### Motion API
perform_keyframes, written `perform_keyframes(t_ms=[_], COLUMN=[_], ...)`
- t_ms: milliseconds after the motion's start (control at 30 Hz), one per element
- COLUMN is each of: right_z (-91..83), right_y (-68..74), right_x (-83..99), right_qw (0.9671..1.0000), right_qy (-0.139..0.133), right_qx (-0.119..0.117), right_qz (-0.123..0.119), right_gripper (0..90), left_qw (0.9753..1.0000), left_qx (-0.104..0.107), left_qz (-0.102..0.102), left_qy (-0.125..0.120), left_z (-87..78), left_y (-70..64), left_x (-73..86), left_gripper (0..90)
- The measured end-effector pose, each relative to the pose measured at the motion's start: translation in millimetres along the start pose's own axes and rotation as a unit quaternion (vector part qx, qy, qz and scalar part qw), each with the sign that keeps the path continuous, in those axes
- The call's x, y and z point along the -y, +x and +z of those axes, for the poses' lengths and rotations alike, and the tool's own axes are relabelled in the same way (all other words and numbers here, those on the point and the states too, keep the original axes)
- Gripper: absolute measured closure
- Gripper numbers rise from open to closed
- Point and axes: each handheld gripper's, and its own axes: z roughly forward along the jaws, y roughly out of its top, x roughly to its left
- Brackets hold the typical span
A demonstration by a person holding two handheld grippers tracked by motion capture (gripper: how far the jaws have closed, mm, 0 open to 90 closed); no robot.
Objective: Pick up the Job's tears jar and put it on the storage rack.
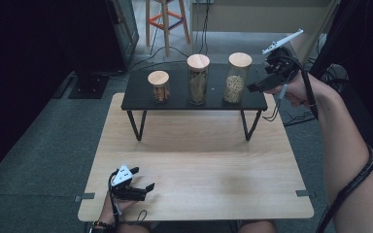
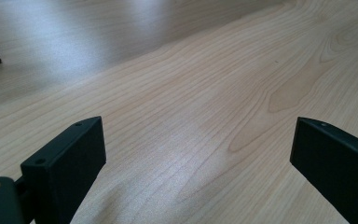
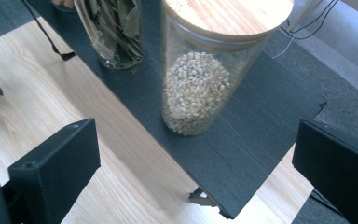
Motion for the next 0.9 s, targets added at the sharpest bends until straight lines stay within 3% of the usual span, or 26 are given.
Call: perform_keyframes(t_ms=[467, 900], right_z=[-3.5, 0.7], right_y=[17.0, 31.1], right_x=[21.9, 60.4], right_qw=[0.9998, 0.9999], right_qy=[-0.006, -0.010], right_qx=[-0.002, -0.001], right_qz=[-0.017, -0.013], right_gripper=[0.5, 0.4], left_qw=[1.0000, 1.0000], left_qx=[0.000, 0.001], left_qz=[0.001, 0.002], left_qy=[-0.003, -0.008], left_z=[-0.5, -1.8], left_y=[-0.3, -0.3], left_x=[1.1, 3.0], left_gripper=[3.4, 3.4])
